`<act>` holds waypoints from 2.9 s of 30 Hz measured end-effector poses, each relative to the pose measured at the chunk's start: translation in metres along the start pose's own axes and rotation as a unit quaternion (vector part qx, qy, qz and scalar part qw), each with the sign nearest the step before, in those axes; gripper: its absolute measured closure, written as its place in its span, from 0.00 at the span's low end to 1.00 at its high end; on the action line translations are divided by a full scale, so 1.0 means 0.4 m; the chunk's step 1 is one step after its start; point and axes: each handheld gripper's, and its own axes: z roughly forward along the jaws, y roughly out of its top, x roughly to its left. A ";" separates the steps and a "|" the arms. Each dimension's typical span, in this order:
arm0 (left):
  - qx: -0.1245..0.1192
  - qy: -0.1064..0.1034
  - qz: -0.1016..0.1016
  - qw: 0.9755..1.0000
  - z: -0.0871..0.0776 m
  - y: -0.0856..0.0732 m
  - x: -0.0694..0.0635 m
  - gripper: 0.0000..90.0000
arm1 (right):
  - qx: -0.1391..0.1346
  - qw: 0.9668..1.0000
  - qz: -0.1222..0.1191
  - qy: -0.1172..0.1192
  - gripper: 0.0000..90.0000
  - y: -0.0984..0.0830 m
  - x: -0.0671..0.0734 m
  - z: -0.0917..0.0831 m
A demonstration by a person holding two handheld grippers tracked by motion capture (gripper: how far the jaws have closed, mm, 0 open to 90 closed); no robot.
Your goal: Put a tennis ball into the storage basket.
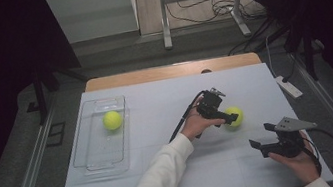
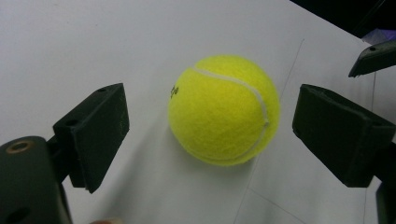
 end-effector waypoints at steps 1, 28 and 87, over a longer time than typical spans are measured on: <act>0.000 -0.001 -0.001 1.000 0.003 0.000 -0.001 0.13 | 0.000 1.000 0.000 0.000 0.16 0.000 0.000 0.000; 0.022 -0.007 -0.001 1.000 0.064 0.001 -0.010 0.17 | -0.001 1.000 0.000 -0.003 0.16 -0.001 -0.001 -0.004; -0.030 0.020 0.021 0.999 -0.070 -0.006 -0.026 0.30 | -0.004 1.000 0.000 -0.008 0.16 0.001 -0.002 -0.005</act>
